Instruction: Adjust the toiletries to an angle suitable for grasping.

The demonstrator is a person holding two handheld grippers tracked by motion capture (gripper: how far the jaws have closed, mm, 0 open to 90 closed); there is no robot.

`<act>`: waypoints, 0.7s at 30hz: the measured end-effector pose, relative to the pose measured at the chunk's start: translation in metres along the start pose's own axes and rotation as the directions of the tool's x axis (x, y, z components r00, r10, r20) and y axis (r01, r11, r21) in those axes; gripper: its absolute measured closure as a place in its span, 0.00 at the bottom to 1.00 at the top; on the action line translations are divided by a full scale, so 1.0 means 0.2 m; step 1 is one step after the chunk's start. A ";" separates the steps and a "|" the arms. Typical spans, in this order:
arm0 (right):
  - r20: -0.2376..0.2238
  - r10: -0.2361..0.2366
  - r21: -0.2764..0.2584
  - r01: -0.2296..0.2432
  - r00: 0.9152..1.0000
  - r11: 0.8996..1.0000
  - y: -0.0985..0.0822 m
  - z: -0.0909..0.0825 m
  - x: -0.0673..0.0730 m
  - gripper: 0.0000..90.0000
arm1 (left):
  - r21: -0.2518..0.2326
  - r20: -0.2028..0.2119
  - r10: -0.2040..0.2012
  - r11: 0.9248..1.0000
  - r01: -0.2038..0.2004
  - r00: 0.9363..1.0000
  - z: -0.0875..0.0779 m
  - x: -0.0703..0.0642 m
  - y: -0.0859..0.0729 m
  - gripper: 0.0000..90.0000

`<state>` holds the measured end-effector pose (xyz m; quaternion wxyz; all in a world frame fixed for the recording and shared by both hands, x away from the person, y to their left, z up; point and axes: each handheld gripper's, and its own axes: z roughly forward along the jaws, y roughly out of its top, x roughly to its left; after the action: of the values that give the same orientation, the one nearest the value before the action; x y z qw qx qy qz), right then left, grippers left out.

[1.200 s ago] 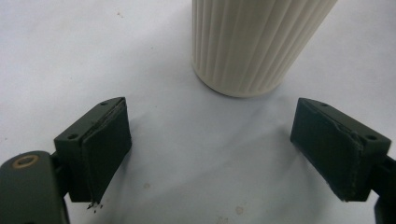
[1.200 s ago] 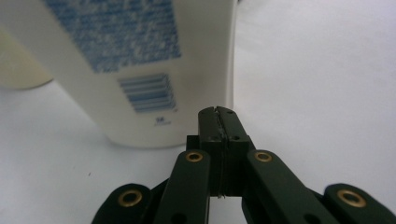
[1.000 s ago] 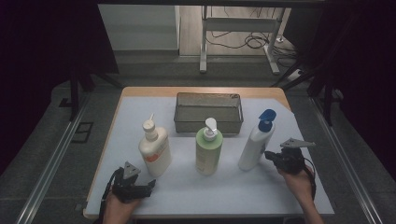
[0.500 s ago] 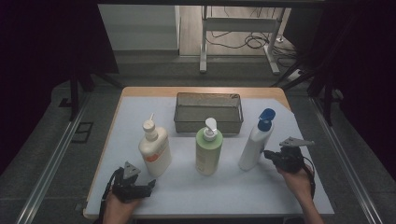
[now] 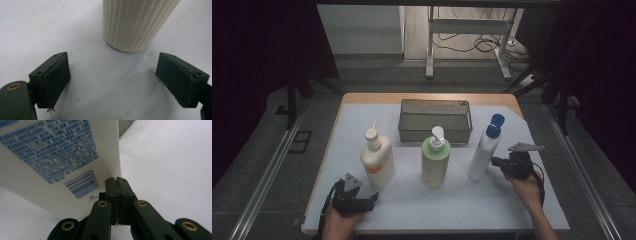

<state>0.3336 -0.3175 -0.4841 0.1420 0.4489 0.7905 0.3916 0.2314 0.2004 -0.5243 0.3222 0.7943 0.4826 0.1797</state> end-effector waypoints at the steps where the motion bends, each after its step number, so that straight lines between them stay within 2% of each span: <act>1: 0.002 -0.003 0.001 0.003 1.000 1.000 0.01 0.01 0.00 0.98 | 0.000 0.000 -0.001 1.000 0.001 1.000 0.00 0.00 0.00 0.13; 21: -0.013 -0.011 0.013 0.011 1.000 1.000 0.13 0.12 0.00 0.97 | 0.000 0.001 0.001 1.000 -0.001 1.000 0.00 0.00 0.00 0.13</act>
<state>0.3621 -0.2976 -0.4809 0.1359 0.4431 0.7964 0.3886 0.2314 0.2006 -0.5243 0.3223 0.7946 0.4823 0.1794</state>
